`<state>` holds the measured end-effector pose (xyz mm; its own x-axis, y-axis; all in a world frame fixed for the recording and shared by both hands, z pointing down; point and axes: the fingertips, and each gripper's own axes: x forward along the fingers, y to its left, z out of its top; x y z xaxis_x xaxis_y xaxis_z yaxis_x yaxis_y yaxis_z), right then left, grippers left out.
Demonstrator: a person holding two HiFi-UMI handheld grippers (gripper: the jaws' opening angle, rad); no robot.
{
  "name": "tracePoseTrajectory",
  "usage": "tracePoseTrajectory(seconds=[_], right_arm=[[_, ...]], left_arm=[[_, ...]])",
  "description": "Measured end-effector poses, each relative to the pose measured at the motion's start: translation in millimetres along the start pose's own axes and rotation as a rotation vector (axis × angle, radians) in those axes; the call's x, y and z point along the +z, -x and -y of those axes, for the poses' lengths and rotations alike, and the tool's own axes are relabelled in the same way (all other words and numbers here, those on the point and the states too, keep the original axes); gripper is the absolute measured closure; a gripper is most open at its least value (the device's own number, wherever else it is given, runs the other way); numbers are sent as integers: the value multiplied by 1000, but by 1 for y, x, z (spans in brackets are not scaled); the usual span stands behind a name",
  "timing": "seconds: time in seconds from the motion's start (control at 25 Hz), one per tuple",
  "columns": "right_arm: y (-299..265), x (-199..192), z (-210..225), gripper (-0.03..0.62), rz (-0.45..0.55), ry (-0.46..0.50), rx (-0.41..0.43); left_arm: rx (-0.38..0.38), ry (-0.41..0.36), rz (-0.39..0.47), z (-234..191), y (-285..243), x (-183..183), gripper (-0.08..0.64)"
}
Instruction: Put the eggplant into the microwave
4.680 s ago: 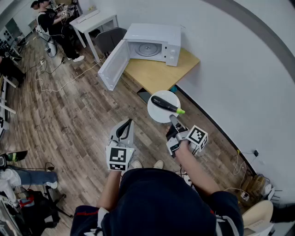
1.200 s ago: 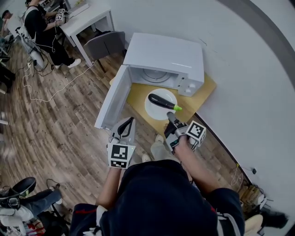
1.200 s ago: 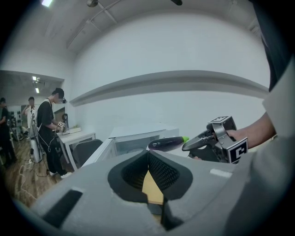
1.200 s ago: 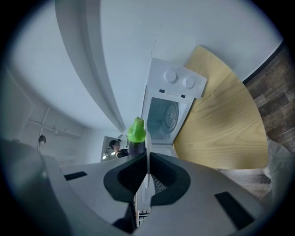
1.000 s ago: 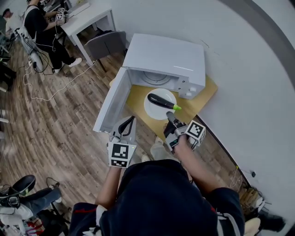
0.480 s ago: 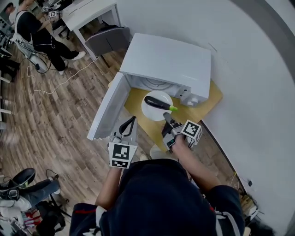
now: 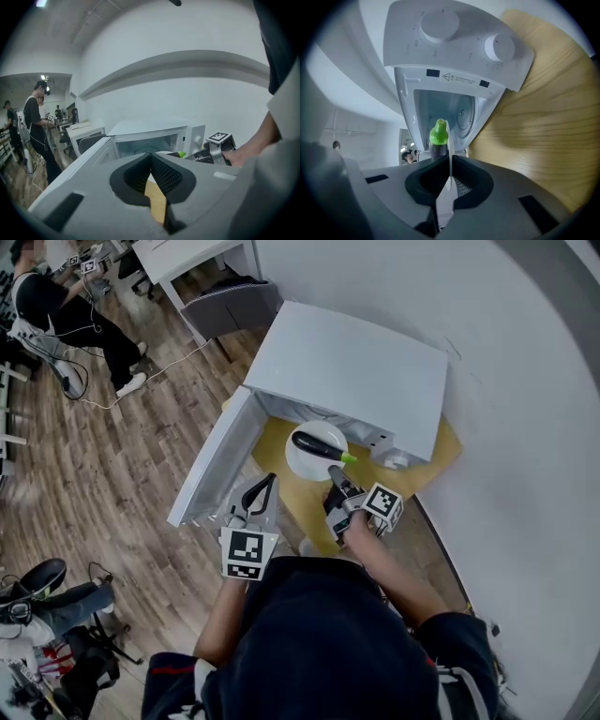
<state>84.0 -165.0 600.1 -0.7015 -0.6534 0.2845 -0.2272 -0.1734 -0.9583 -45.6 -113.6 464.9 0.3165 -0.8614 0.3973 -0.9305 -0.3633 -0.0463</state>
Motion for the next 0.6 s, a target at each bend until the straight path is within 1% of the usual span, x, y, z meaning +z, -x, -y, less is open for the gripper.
tracePoseTrajectory(seconds=[0.24,0.4,0.52,0.6], right_arm=[[2,-1,5,570,16,-7,-21],[-14,8,17,571,40,-13,-36],[-23,14,20,571,84,-26,-41],[-27,17,20,571,119,-31,-45]], left_arm=[[1,18,-14,1,9,-5,543],[-14,10,-27,-12,-4,-10,543],[-38,1,-34,-26,-7,-11,543],[-67,-9,-38,-33,-7,-10,543]])
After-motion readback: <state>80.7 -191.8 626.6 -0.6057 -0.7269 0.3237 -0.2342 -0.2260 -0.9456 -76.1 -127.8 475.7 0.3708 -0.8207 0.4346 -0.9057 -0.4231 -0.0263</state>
